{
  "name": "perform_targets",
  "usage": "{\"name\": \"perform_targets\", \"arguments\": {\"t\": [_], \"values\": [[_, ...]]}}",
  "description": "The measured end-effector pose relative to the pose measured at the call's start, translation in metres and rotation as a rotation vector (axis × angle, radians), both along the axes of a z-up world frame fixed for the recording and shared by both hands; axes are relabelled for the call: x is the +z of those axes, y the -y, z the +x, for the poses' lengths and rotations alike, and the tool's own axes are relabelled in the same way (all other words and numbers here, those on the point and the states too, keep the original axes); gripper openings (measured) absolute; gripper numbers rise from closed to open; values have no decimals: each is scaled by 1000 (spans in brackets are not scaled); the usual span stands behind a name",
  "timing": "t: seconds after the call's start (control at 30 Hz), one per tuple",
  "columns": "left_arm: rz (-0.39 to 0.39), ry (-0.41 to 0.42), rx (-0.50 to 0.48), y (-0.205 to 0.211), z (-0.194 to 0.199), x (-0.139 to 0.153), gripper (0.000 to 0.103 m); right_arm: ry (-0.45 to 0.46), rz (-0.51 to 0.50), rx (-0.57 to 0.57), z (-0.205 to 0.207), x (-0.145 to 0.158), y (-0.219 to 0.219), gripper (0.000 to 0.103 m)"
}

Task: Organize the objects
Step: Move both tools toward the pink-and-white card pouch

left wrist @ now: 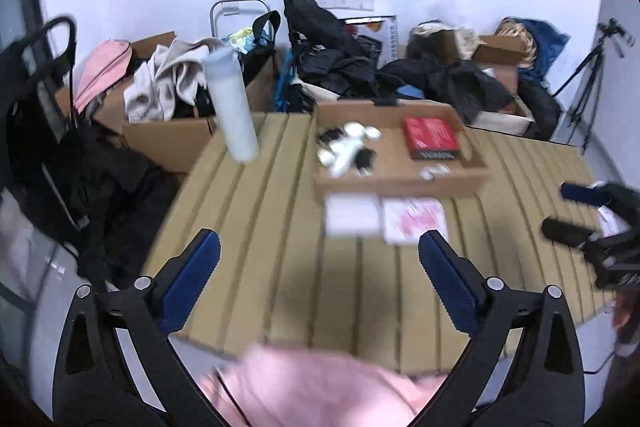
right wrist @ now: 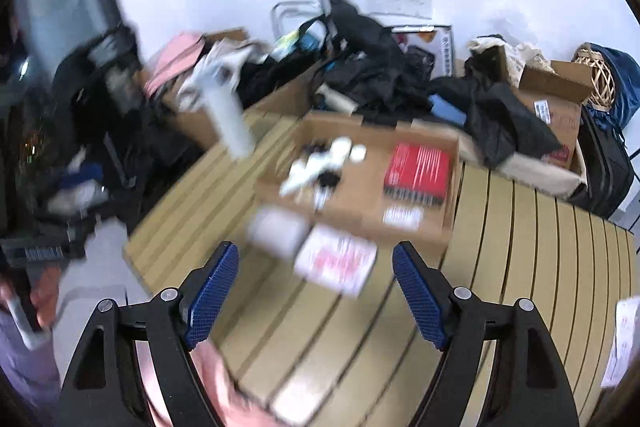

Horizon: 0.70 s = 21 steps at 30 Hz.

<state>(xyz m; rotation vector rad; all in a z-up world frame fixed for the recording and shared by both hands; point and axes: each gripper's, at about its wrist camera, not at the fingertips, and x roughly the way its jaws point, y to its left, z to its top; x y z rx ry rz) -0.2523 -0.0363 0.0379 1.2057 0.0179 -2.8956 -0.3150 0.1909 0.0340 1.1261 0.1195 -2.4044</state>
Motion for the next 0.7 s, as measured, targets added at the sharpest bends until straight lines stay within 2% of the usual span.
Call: {"name": "perform_targets", "arguments": {"t": [0.07, 0.13, 0.23, 0.27, 0.33, 0.4, 0.53, 0.6, 0.7], "values": [[81, 9, -18, -1, 45, -21, 103, 2, 12, 2, 37, -19, -7, 83], [121, 47, -18, -1, 74, -43, 103, 29, -17, -2, 76, -40, -19, 83], [84, 156, 2, -7, 87, -71, 103, 137, -66, -24, 101, -72, -33, 83], [50, 177, 13, -11, 85, -77, 103, 162, -56, -27, 103, -79, -34, 83], [10, 184, 26, -16, 80, -80, 103, 149, -17, -25, 105, -84, -33, 83], [37, 178, 28, -16, 74, -81, 103, 106, -20, -53, 102, -78, -35, 83], [94, 180, -5, -19, 58, -86, 103, 90, -128, -75, 92, -75, -46, 83], [112, 169, -29, -25, 35, -89, 103, 101, -126, -92, 78, -83, -48, 83], [96, 187, -70, -40, -14, -99, 103, 144, -153, -87, 47, -101, -44, 82]]}}
